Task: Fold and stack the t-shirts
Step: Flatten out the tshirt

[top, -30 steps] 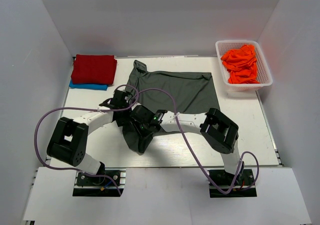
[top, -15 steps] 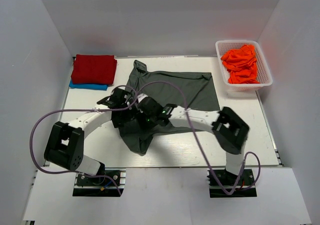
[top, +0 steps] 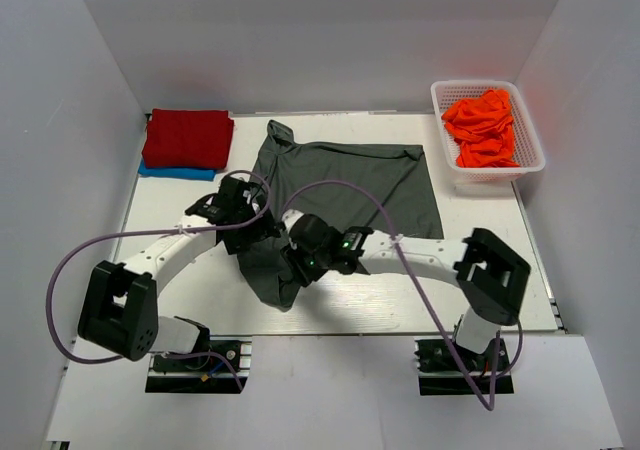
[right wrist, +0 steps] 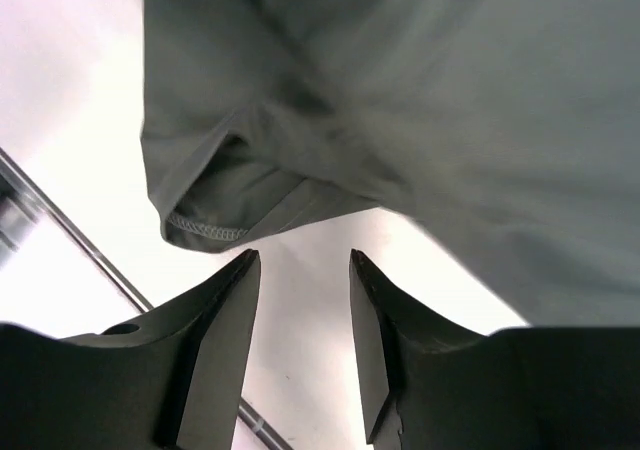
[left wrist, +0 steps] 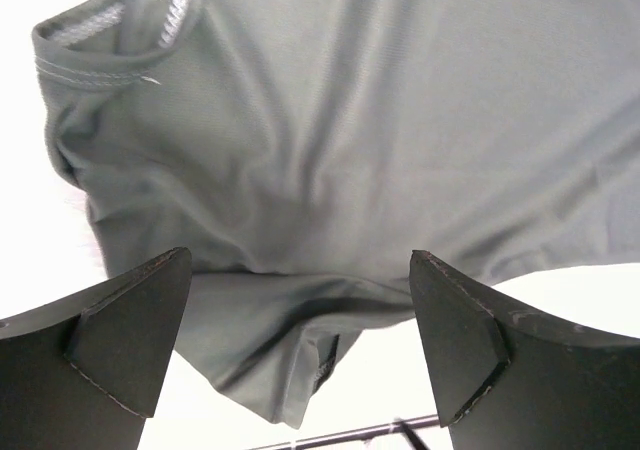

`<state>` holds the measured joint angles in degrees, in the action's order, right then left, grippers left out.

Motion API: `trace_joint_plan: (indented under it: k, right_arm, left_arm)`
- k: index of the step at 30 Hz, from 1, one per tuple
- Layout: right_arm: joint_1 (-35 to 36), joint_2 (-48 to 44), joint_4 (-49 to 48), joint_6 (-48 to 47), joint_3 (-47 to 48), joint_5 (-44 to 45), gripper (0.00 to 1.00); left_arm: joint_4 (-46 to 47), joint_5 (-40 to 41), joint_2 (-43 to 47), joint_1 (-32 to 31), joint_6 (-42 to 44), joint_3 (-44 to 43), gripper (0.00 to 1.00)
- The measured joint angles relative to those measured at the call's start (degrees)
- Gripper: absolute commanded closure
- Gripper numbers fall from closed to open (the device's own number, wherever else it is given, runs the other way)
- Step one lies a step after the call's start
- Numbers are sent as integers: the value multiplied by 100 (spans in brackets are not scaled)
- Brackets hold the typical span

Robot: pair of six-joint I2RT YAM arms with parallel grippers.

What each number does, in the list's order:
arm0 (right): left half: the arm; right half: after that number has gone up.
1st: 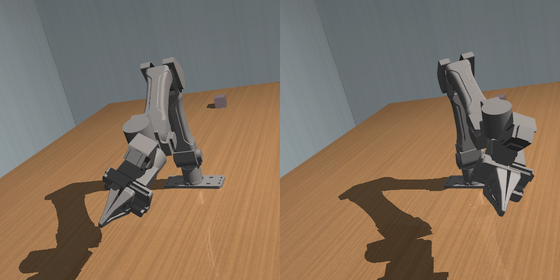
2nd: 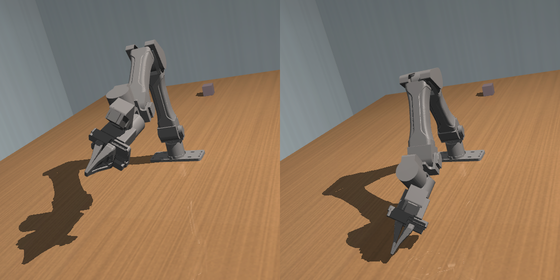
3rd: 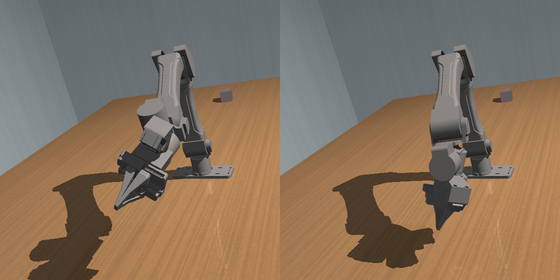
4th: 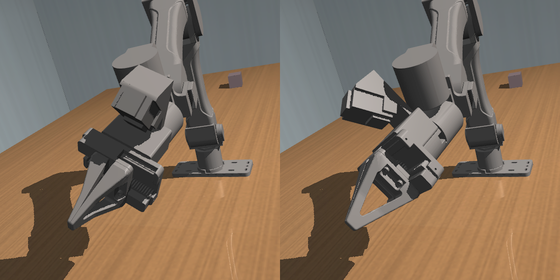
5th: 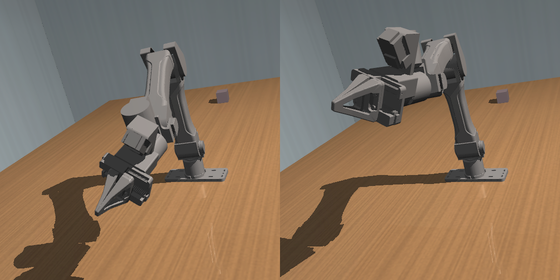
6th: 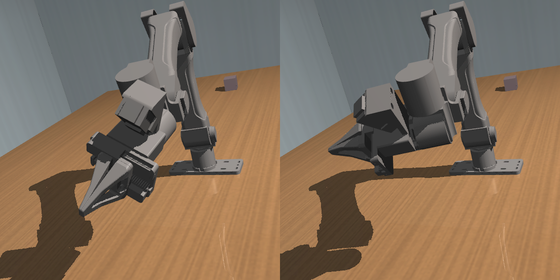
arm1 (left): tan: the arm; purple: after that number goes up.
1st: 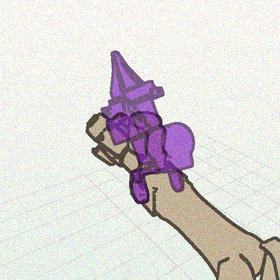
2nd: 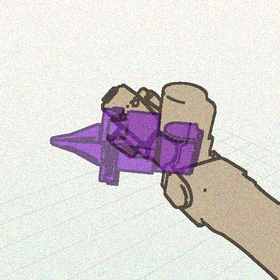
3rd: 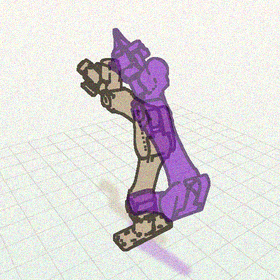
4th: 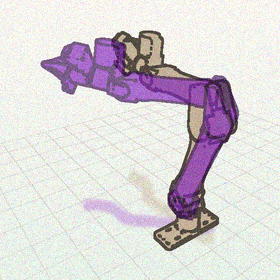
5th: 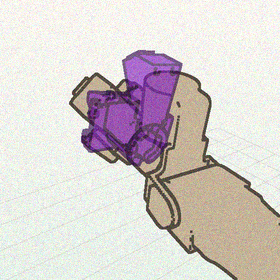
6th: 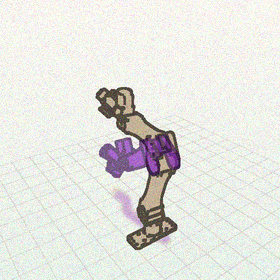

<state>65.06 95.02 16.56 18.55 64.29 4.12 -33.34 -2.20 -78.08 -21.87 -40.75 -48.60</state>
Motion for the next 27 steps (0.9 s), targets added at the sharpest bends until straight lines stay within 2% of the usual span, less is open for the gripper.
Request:
trace_joint_plan:
  k: [5, 10, 19, 20, 21, 22, 25, 26, 27]
  right_arm:
    - [317, 647, 0, -37, 55, -4, 55]
    - [433, 1174, 11, 118, 535, 352, 55]
    - [433, 1543, 177, 511, 883, 1067, 59]
    - [435, 1563, 208, 529, 907, 1113, 65]
    - [437, 1572, 223, 538, 918, 1167, 78]
    - [437, 1572, 249, 549, 918, 1215, 85]
    - [435, 1558, 308, 660, 894, 1333, 95]
    - [435, 1534, 321, 695, 852, 1355, 98]
    - [435, 1497, 354, 732, 787, 1364, 100]
  left_arm:
    - [544, -308, -35, 0, -2, 446, 0]
    - [940, -529, -326, 0, -28, 706, 0]
    - [1384, -645, -411, 2, -90, 798, 0]
    - [1436, -647, -411, 2, -107, 813, 0]
    - [1475, -645, -413, 2, -125, 822, 0]
    - [1508, -643, -422, 0, -129, 826, 0]
    - [1589, -621, -476, 0, -177, 824, 4]
    - [1615, -610, -507, 0, -197, 822, 16]
    - [1620, -586, -546, 0, -214, 802, 24]
